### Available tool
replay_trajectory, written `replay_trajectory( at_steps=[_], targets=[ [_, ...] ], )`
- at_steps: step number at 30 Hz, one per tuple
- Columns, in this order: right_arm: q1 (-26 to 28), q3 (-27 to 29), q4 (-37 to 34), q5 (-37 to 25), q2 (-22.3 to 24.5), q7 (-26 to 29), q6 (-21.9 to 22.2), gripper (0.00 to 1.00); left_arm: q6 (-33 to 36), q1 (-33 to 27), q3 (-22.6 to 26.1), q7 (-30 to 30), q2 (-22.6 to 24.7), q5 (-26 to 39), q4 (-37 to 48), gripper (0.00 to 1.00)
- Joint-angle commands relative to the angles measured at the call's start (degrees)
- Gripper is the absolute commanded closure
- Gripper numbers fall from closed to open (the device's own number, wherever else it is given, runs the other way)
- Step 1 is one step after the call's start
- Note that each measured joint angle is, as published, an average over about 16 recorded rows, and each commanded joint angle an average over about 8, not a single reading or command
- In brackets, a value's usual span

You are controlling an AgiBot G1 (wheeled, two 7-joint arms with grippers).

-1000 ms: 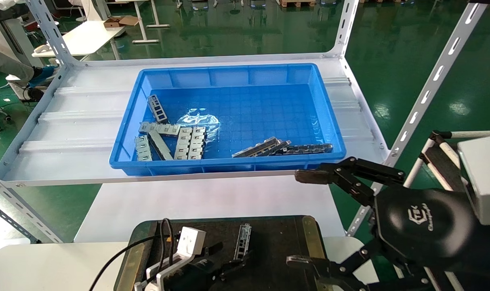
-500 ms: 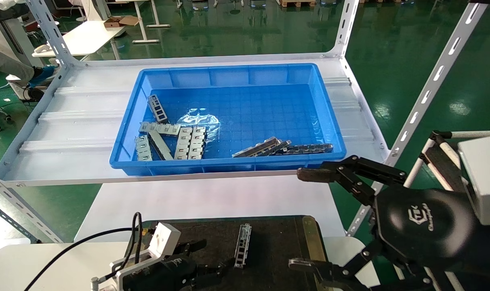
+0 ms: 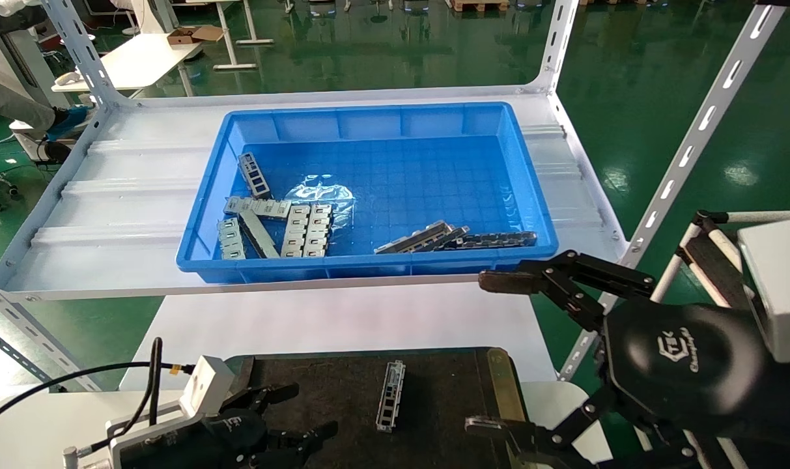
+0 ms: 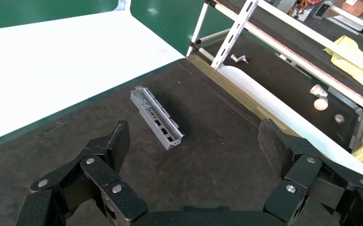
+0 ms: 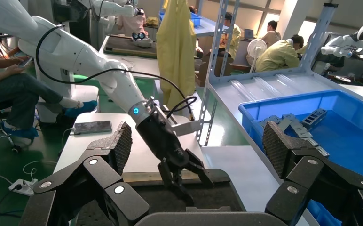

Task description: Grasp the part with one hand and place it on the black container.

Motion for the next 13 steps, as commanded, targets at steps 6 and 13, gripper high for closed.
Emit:
replay_trajectory(
  at_steps=[6,13],
  targets=[
    [0.0,-0.01,0.0,0.0,0.0,0.0,0.0,0.0,4.76,-0.66,-0.6,1.2,-2.12,-0.53,1.46,0.0],
    [0.0,-0.01,0.0,0.01,0.0,-0.01,0.0,0.0,5.79,-0.76,-0.81,1.3,-2.9,-0.77,1.54,0.0]
  ],
)
